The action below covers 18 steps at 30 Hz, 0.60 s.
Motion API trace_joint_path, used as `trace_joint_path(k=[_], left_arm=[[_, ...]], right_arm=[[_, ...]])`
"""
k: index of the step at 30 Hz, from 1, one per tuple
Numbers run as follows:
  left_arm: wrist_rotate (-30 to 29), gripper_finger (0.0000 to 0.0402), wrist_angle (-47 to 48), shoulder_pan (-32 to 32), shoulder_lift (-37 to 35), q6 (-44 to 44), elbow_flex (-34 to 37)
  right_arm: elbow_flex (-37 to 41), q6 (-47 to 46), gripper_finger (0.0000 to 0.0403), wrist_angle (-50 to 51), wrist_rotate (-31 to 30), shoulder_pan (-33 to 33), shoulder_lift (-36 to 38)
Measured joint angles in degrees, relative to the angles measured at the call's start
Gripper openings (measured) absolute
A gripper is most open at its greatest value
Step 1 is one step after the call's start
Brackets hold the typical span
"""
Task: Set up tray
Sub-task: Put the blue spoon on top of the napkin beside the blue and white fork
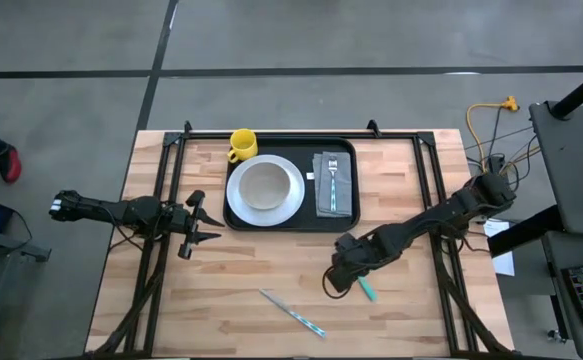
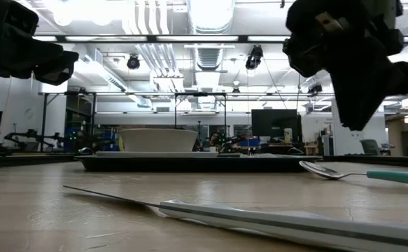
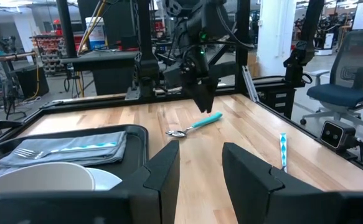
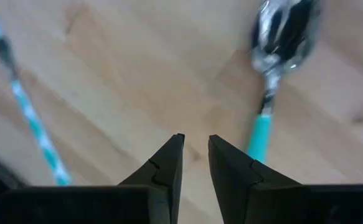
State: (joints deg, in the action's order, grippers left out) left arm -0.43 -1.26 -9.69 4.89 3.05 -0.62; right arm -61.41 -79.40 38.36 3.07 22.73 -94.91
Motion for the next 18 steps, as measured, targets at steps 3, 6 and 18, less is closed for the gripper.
trace_joint_path(k=[3,6,18], left_arm=[[0.0,0.0102,0.0,0.0,0.0,0.0,0.0],[0.0,0.0102,0.0,0.0,0.0,0.0,0.0],[0.0,0.0102,0.0,0.0,0.0,0.0,0.0]], right_arm=[[2.4,-0.1,0.0073,-1.2,1.7,0.3,1.1],[3.8,-0.7,0.0078,-1.4,1.8,0.4,1.3],[4.8,0.3,0.0072,-1.5,1.4,0.4,1.2]])
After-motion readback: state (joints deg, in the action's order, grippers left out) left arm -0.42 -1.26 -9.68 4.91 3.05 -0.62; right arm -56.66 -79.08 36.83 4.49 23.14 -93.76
